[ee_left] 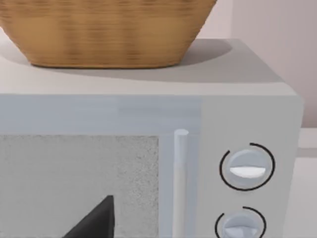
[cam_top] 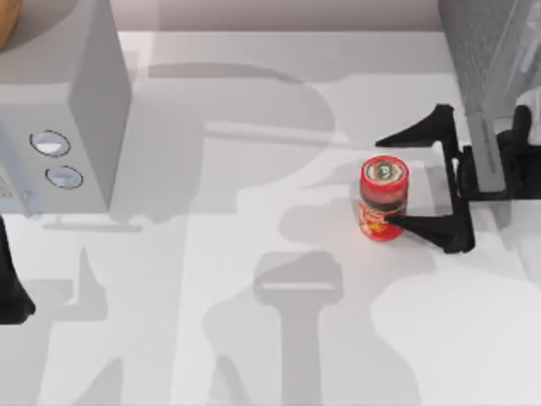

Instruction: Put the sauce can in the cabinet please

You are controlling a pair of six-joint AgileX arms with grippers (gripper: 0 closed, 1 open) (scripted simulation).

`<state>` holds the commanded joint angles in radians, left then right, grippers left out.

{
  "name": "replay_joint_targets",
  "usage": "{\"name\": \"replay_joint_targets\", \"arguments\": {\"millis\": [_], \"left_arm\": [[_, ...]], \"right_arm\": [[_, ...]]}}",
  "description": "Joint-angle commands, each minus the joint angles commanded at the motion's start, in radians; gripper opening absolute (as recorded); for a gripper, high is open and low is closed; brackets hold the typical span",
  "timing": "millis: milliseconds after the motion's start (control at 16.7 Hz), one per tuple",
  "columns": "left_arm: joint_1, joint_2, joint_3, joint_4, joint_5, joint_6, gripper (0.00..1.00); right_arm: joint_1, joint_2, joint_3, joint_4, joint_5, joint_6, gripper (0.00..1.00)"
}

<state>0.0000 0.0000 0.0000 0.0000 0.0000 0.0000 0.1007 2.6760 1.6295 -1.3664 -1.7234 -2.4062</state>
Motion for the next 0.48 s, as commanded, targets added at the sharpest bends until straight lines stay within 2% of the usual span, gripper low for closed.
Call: {"name": "replay_joint_targets", "arguments": {"millis": [360, 480], "left_arm": [[0.0, 0.0, 0.0, 0.0, 0.0, 0.0, 1.0], [0.0, 0.0, 0.0, 0.0, 0.0, 0.0, 1.0]], "right_arm": [[0.004, 0.003, 0.006, -0.018, -0.003, -0.015, 1.0], [0.004, 0.003, 0.006, -0.018, -0.003, -0.015, 0.85]]}}
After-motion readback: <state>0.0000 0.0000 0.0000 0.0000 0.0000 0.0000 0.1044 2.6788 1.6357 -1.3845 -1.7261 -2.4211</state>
